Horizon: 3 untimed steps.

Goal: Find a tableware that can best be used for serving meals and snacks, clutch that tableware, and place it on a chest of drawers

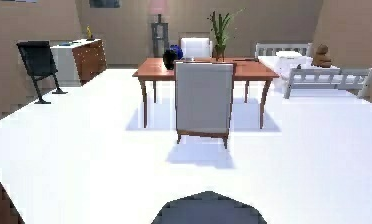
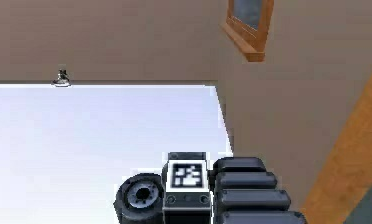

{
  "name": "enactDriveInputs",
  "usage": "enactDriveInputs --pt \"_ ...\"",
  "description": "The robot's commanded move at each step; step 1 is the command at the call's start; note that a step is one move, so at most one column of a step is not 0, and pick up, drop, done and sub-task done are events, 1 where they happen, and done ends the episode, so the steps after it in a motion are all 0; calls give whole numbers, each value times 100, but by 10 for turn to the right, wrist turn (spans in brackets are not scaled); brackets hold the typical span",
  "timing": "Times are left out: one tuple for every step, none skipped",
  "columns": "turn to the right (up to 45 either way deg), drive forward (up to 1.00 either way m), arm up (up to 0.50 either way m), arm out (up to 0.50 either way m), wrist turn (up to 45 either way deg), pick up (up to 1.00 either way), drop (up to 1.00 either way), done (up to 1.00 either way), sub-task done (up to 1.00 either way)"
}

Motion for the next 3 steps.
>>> enactDriveInputs --pt "0 90 0 0 0 0 0 0 0" --pt "-330 0 0 0 0 0 0 0 0" --pt "0 45 0 0 0 0 0 0 0"
